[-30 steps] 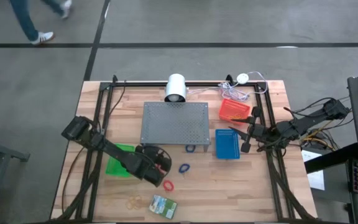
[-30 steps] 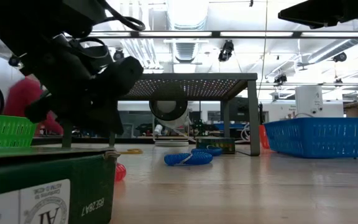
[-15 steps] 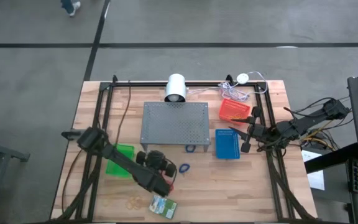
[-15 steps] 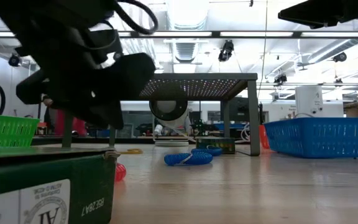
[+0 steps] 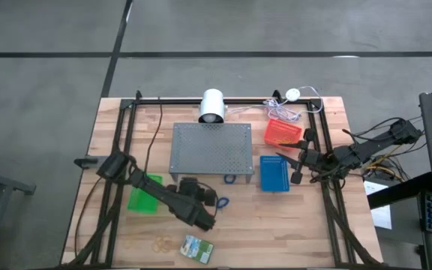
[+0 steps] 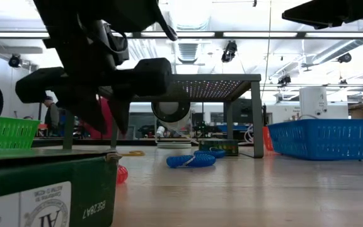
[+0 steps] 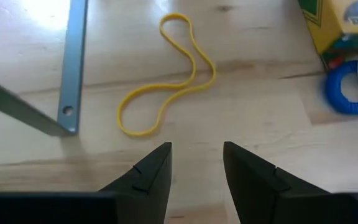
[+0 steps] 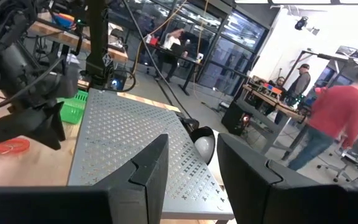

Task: Pick & Place Office Desk Supplies
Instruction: Put the yellow rubber band into the orange bin

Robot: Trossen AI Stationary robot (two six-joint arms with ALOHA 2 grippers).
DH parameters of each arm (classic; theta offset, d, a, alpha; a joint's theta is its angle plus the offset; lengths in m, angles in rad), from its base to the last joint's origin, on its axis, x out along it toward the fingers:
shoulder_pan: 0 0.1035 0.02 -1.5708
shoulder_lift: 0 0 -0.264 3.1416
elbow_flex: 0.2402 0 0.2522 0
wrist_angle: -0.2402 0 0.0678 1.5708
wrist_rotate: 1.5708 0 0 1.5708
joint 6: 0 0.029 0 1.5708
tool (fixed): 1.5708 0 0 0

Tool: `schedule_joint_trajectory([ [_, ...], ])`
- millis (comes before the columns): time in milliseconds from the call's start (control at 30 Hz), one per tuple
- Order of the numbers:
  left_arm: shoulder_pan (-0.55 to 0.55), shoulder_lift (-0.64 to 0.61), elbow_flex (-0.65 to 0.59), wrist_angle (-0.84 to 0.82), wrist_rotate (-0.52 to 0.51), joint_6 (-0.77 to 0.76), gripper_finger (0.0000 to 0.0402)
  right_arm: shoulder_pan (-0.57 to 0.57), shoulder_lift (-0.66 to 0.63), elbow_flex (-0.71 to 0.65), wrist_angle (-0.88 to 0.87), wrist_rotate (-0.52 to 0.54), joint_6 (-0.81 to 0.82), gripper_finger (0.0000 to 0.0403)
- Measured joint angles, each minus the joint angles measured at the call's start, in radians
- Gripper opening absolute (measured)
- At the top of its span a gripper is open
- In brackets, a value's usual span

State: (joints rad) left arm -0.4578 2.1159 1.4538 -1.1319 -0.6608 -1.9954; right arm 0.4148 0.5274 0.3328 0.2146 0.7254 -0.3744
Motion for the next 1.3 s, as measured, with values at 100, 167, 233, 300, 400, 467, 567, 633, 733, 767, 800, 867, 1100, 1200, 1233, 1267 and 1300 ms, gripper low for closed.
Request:
schedule_joint_trajectory([
  [100, 0.017, 0.0, 0.0, 0.001, -0.004, 0.034, 0.0152, 0.0, 0.0, 0.0, 0.0, 0.0, 0.0, 0.0134],
  [167, 0.031, 0.0, -0.002, 0.0, -0.008, 0.071, 0.0152, 0.0, 0.0, 0.0, 0.0, 0.0, 0.0, 0.0134],
  [233, 0.043, 0.0, -0.015, 0.006, -0.016, 0.113, 0.0152, 0.0, 0.0, 0.0, 0.0, 0.0, 0.0, 0.0134],
  [300, 0.053, 0.0, -0.036, 0.031, -0.017, 0.138, 0.0152, 0.0, 0.0, 0.0, 0.0, 0.0, 0.0, 0.0134],
  [400, 0.055, 0.0, -0.073, 0.066, -0.026, 0.157, 0.0152, 0.0, 0.0, 0.0, 0.0, 0.0, 0.0, 0.0134],
  [467, 0.052, 0.0, -0.096, 0.086, -0.038, 0.167, 0.0152, 0.0, 0.0, 0.0, 0.0, 0.0, 0.0, 0.0134],
  [567, 0.053, 0.001, -0.115, 0.099, -0.027, 0.167, 0.0148, 0.0, 0.0, 0.0, 0.0, 0.0, 0.0, 0.0134],
  [633, 0.055, 0.002, -0.126, 0.1, -0.028, 0.167, 0.0143, 0.0, 0.0, 0.0, 0.0, 0.0, 0.0, 0.0134],
  [733, 0.054, 0.002, -0.142, 0.119, -0.049, 0.199, 0.0133, 0.0, 0.0, 0.0, 0.0, 0.0, 0.0, 0.0134],
  [767, 0.054, 0.003, -0.148, 0.122, -0.057, 0.209, 0.013, 0.0, 0.0, 0.0, 0.0, 0.0, 0.0, 0.0134],
  [800, 0.054, 0.003, -0.152, 0.129, -0.068, 0.213, 0.0128, 0.0, 0.0, 0.0, 0.0, 0.0, 0.0, 0.0134],
  [867, 0.055, 0.003, -0.153, 0.134, -0.08, 0.211, 0.0125, 0.0, 0.0, 0.0, 0.0, 0.0, 0.0, 0.0134],
  [1100, 0.065, 0.003, -0.181, 0.19, -0.079, 0.232, 0.0124, 0.0, 0.0, 0.0, 0.0, 0.0, 0.0, 0.0134],
  [1200, 0.069, 0.0, -0.215, 0.251, -0.086, 0.264, 0.0124, 0.0, 0.0, 0.0, 0.0, 0.0, 0.0, 0.0134],
  [1233, 0.069, -0.001, -0.218, 0.254, -0.087, 0.263, 0.0124, 0.0, 0.0, 0.0, 0.0, 0.0, 0.0, 0.0134],
  [1267, 0.07, -0.001, -0.218, 0.256, -0.087, 0.26, 0.0124, 0.0, 0.0, 0.0, 0.0, 0.0, 0.0, 0.0134],
  [1300, 0.07, -0.002, -0.218, 0.257, -0.086, 0.26, 0.0124, 0.0, 0.0, 0.0, 0.0, 0.0, 0.0, 0.0134],
])
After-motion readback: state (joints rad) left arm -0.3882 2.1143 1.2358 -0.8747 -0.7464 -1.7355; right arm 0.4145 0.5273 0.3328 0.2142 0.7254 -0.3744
